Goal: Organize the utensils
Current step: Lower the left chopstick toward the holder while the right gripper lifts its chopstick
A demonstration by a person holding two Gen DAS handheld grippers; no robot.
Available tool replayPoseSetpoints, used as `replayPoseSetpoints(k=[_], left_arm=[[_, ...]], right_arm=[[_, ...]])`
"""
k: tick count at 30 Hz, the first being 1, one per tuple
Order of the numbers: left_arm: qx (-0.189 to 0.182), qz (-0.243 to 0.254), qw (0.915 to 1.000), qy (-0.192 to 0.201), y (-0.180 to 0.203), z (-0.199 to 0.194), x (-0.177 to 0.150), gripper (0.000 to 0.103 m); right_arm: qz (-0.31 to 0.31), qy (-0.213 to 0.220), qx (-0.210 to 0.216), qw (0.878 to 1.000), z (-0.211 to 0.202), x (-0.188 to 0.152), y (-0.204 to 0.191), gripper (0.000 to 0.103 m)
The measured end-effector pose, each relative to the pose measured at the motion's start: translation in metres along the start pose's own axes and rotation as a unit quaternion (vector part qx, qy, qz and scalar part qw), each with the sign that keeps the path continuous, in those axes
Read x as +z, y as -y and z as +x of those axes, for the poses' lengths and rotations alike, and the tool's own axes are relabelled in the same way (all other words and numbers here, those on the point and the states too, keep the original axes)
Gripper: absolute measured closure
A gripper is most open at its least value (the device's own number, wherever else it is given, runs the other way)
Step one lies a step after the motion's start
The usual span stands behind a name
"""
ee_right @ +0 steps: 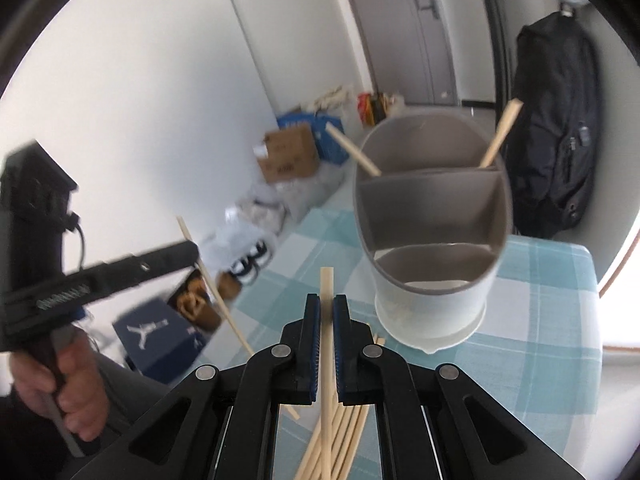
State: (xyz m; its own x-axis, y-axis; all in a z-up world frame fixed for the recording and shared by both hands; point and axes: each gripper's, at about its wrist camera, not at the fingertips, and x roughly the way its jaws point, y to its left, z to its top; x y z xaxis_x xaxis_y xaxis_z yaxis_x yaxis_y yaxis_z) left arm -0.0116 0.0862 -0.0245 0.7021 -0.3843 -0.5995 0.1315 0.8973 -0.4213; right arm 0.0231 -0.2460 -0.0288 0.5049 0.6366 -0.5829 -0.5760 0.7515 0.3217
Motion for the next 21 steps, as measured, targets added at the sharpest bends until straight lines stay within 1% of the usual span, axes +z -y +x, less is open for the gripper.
replayPoseSetpoints(k=[4,6,8,10,12,15,16,17,19,21], left_arm=[[0.004,0.016,0.9999,0.001,0.016,-0.004,0.000,0.102],[0.007,0.026,0.9996,0.001,0.025,-0.007,-0.001,0.102],[0.013,0.032,0.9994,-0.001,0.031,-0.007,-0.001,0.102],[0.022,0.039,0.9990,-0.003,0.038,-0.008,0.001,0.102],[0.031,0.049,0.9983,-0.005,0.044,-0.010,0.003,0.102],[0.037,0.055,0.9978,-0.006,0.052,-0.011,0.009,0.102],[0.040,0.058,0.9975,-0.007,0.055,-0.011,0.009,0.102],[0.043,0.063,0.9970,-0.007,0.058,-0.012,0.012,0.102],[0.046,0.071,0.9964,-0.008,0.064,-0.013,0.013,0.102],[0.051,0.083,0.9952,-0.009,0.069,-0.012,0.014,0.102]], right_arm=[[0.009,0.036,0.015,0.999,-0.033,-0.001,0.011,0.098],[0.007,0.049,0.017,0.999,-0.041,-0.002,0.012,0.098],[0.006,0.059,0.020,0.998,-0.043,-0.005,0.008,0.098],[0.005,0.067,0.022,0.998,-0.049,-0.003,0.013,0.098],[0.004,0.076,0.024,0.997,-0.046,0.001,0.010,0.099],[0.004,0.089,0.027,0.996,-0.049,0.000,0.011,0.099],[0.004,0.092,0.029,0.995,-0.052,0.002,0.011,0.100],[0.004,0.094,0.031,0.995,-0.054,0.003,0.011,0.103],[0.003,0.099,0.033,0.995,-0.057,0.002,0.013,0.103],[0.005,0.096,0.041,0.995,-0.056,0.002,0.016,0.103]])
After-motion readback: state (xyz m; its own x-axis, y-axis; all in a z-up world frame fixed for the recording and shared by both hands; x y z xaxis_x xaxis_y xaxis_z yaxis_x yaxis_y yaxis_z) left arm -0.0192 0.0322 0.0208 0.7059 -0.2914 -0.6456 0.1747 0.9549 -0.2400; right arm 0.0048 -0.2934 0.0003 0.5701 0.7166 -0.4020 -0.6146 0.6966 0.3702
